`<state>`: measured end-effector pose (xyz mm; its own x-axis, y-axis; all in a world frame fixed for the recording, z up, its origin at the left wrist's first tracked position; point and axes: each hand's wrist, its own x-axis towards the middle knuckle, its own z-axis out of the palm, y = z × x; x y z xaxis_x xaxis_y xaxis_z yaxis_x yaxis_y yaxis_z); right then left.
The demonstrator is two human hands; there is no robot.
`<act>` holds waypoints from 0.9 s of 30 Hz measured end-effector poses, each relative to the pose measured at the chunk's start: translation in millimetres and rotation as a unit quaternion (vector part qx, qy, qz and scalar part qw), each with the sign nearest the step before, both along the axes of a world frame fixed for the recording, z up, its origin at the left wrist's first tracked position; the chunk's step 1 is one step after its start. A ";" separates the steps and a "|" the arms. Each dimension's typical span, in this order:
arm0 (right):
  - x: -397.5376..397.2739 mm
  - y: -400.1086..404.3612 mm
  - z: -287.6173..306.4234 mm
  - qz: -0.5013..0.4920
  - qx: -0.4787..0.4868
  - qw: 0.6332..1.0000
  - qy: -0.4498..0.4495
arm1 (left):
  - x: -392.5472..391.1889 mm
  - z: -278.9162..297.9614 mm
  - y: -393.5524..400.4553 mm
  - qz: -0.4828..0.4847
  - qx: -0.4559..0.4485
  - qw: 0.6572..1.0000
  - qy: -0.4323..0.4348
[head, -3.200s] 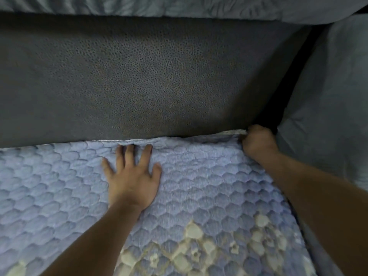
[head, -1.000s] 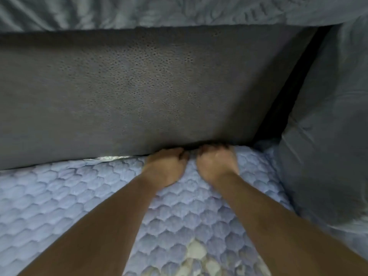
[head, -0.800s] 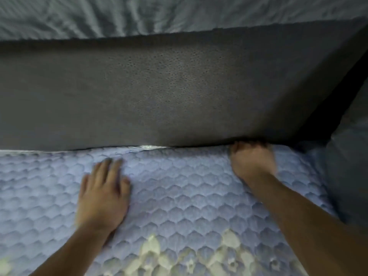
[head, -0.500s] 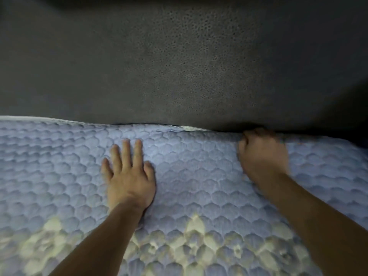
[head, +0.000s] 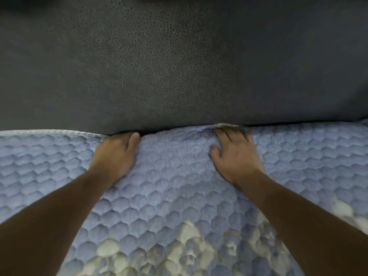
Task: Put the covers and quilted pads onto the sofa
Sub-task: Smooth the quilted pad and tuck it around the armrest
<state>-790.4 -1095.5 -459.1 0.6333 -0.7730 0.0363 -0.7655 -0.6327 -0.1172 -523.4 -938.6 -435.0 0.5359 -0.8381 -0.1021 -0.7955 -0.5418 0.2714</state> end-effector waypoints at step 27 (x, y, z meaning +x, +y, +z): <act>-3.4 -5.9 -11.3 -0.014 -0.037 0.998 -0.051 | -33.9 18.9 -17.6 0.147 -0.193 0.970 0.018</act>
